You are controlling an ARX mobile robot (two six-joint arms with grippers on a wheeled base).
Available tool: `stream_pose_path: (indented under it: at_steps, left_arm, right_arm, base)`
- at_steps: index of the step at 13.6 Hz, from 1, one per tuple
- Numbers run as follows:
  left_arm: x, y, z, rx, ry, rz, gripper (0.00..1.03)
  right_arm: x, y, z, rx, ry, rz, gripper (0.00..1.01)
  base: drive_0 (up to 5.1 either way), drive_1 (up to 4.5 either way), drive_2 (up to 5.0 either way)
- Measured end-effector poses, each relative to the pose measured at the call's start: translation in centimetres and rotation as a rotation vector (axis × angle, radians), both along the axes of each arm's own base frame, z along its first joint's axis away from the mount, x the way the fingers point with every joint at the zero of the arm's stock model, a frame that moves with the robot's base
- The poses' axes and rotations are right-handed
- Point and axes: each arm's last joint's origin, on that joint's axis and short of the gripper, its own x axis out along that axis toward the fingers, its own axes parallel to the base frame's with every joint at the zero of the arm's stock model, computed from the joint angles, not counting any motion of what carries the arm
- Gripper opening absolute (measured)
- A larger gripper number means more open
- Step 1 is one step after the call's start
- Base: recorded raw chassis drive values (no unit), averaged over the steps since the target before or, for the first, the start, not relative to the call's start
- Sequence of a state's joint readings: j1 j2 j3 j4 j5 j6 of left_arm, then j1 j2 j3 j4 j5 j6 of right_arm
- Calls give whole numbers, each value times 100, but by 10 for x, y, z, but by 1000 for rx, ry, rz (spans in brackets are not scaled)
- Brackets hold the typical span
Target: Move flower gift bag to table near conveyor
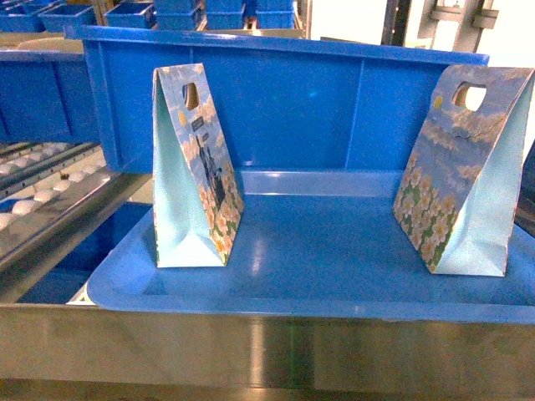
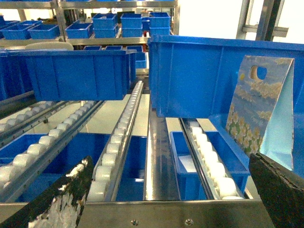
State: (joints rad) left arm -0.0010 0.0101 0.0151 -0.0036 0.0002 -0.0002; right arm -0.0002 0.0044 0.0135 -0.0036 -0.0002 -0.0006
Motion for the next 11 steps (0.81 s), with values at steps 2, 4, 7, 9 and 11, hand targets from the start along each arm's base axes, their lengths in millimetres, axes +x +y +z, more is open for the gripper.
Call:
stream_pose_path:
  at_steps: [2, 4, 7, 9, 11]
  left_arm:
    - [0, 0, 0, 0, 0, 0, 98]
    - [0, 0, 0, 0, 0, 0, 98]
    - [11, -4, 6, 4, -42, -62, 98]
    - [22, -1, 8, -20, -42, -68, 98]
    - [33, -2, 17, -41, -59, -92, 98]
  right_arm:
    - [0, 0, 0, 0, 0, 0, 98]
    - [0, 0, 0, 0, 0, 0, 98]
    - [12, 10, 4, 2, -19, 70, 98]
    - [24, 14, 6, 5, -20, 81, 98]
    - [40, 25, 16, 9, -38, 122, 98]
  base:
    - [0, 0, 0]
    - [0, 0, 0]
    - [0, 0, 0]
    - [0, 0, 0]
    - [0, 0, 0]
